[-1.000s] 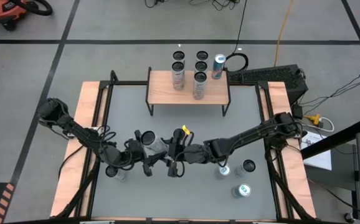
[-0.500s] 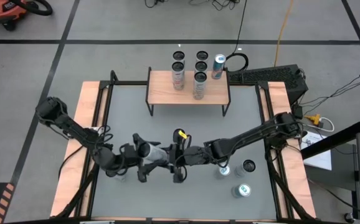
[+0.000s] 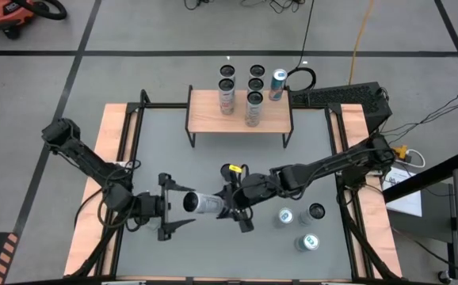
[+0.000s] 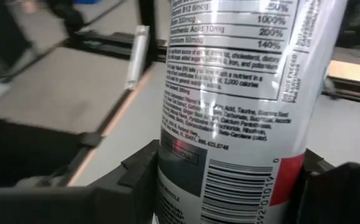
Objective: Place canned beverage on shelf
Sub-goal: Put the white pink soda can on the shelf aligned with the other white pink soda cans
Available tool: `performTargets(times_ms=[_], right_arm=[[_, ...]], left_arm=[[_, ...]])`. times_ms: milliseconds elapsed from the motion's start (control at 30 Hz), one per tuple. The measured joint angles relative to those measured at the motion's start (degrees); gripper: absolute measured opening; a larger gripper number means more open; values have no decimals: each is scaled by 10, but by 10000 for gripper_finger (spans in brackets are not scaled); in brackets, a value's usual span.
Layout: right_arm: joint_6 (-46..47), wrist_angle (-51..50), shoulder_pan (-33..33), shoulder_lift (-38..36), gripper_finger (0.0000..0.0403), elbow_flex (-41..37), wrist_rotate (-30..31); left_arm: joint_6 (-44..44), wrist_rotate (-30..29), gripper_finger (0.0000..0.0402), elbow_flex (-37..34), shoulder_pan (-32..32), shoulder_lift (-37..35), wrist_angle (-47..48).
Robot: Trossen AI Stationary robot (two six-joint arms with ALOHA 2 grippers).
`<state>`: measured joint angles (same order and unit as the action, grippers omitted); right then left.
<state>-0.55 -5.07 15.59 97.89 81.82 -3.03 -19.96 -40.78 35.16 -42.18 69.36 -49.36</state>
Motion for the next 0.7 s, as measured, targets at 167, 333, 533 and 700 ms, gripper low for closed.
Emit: performTargets(times_ms=[167, 333, 533, 700], right_arm=[[-10, -5, -21, 1, 189, 0, -107], [-16, 9, -44, 4, 187, 0, -155], [-22, 9, -61, 5, 192, 0, -183], [-25, 9, -64, 5, 193, 0, -200]], left_arm=[[-37, 45, 384, 0, 2, -23, 36], [-77, 81, 384, 0, 3, -46, 60], [-76, 137, 384, -1, 36, -76, 91], [-58, 253, 384, -1, 88, -76, 101]])
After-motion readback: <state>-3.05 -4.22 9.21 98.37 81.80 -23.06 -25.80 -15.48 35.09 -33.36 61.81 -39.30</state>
